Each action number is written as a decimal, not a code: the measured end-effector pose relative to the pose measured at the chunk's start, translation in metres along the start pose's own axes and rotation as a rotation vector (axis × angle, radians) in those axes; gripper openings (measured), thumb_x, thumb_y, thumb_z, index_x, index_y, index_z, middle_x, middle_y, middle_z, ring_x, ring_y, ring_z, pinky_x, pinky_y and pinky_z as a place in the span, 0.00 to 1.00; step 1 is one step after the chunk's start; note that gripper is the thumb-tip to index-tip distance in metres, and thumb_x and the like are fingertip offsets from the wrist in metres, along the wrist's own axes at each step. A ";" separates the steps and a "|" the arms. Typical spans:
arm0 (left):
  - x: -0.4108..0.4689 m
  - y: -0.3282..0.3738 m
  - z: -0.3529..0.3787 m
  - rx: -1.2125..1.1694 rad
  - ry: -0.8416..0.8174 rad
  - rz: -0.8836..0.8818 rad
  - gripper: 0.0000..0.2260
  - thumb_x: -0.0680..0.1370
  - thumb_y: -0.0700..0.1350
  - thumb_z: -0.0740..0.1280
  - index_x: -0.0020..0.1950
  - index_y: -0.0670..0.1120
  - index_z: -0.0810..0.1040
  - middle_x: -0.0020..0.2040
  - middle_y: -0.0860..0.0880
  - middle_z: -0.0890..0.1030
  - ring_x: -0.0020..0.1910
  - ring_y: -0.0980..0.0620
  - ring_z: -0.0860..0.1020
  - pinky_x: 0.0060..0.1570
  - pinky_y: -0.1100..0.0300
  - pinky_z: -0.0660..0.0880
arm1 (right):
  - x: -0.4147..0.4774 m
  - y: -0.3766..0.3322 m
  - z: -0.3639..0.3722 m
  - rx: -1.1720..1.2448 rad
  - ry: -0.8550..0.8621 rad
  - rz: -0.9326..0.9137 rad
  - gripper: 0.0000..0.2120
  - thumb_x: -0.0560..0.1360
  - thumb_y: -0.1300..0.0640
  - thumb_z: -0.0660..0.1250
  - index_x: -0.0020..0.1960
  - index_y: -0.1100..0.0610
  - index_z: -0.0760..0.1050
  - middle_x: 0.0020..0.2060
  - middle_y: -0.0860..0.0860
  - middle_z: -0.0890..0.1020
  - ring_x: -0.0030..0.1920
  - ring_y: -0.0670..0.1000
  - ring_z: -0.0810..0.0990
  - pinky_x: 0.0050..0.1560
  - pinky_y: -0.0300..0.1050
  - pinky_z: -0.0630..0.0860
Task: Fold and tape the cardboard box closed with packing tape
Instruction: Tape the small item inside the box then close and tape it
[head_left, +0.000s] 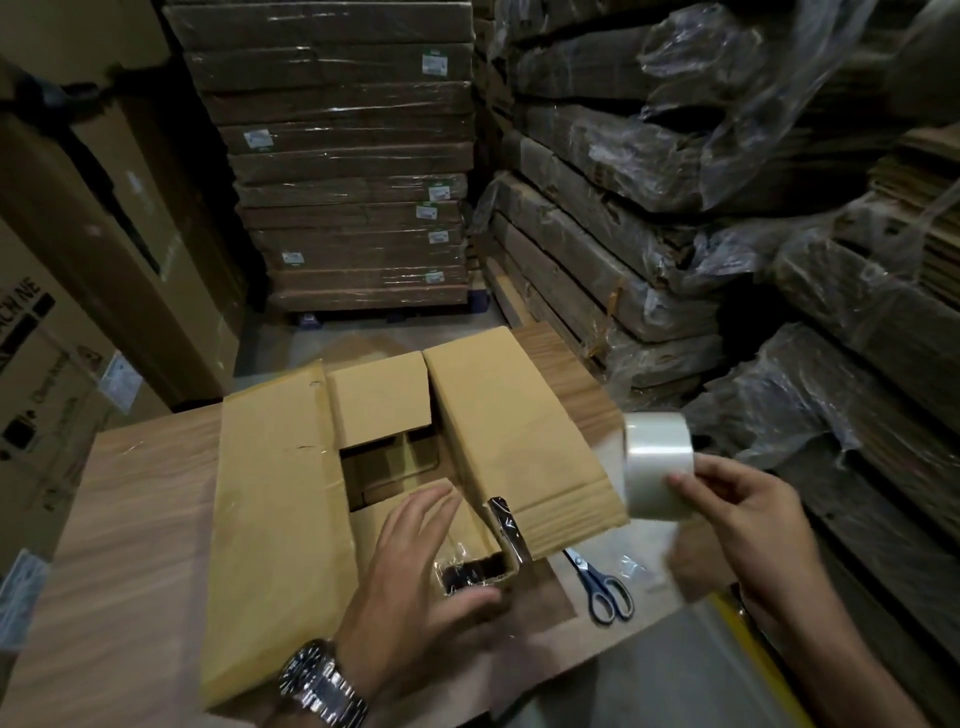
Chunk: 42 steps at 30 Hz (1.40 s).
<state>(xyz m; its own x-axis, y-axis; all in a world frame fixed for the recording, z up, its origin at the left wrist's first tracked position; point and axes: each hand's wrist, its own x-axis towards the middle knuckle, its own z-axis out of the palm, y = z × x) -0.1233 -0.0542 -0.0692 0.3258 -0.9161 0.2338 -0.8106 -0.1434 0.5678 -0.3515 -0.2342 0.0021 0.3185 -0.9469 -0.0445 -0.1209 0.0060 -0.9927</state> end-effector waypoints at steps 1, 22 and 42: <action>0.005 0.019 -0.015 -0.052 0.044 -0.009 0.40 0.67 0.73 0.65 0.74 0.56 0.63 0.71 0.68 0.60 0.68 0.66 0.64 0.66 0.68 0.63 | -0.011 -0.013 0.010 0.029 -0.077 -0.020 0.09 0.71 0.67 0.70 0.48 0.58 0.83 0.40 0.51 0.87 0.38 0.43 0.83 0.37 0.30 0.76; 0.021 0.087 -0.141 -0.178 0.132 -0.115 0.14 0.73 0.60 0.69 0.55 0.54 0.83 0.49 0.62 0.82 0.52 0.65 0.77 0.50 0.68 0.73 | -0.072 -0.075 0.085 -0.098 -0.546 -0.328 0.04 0.66 0.57 0.77 0.40 0.50 0.85 0.34 0.58 0.81 0.36 0.47 0.77 0.39 0.31 0.74; 0.027 0.079 -0.138 -0.124 0.042 -0.116 0.06 0.79 0.45 0.63 0.43 0.52 0.76 0.43 0.57 0.76 0.47 0.60 0.73 0.42 0.69 0.69 | -0.070 -0.050 0.090 -0.229 -0.483 -0.541 0.16 0.64 0.36 0.72 0.47 0.43 0.82 0.37 0.42 0.83 0.39 0.45 0.79 0.41 0.38 0.75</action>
<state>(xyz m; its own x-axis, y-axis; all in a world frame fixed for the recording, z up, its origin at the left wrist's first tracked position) -0.1117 -0.0382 0.0907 0.4362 -0.8791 0.1924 -0.7010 -0.1979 0.6852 -0.2826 -0.1396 0.0441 0.7588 -0.5521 0.3455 -0.0057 -0.5360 -0.8442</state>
